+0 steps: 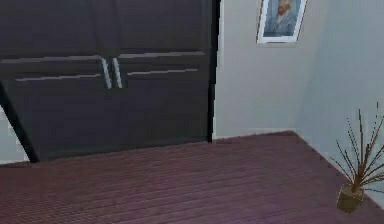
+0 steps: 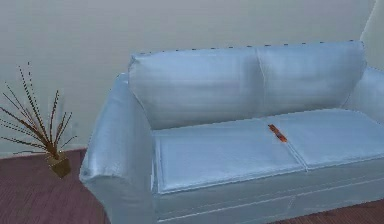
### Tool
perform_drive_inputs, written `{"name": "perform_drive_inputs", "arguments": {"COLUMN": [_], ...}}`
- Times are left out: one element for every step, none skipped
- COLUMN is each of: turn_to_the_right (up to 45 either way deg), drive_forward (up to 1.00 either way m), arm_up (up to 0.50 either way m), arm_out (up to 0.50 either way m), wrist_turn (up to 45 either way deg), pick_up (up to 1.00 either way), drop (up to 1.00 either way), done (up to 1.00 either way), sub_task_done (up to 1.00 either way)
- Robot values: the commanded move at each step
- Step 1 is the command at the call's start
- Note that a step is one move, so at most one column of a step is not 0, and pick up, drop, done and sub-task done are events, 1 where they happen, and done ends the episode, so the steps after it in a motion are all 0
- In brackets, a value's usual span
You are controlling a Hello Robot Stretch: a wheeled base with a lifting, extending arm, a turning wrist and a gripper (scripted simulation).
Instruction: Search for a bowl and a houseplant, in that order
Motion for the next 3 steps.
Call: {"name": "perform_drive_inputs", "arguments": {"turn_to_the_right": [0.0, 45.0, 15.0], "drive_forward": [0.45, 0.0, 0.0], "arm_up": [0.0, 0.0, 0.0], "arm_out": [0.0, 0.0, 0.0], "wrist_turn": [0.0, 0.0, 0.0], "pick_up": [0.0, 0.0, 0.0], "drop": [0.0, 0.0, 0.0], "done": [0.0, 0.0, 0.0], "sub_task_done": [0.0, 0.0, 0.0]}}
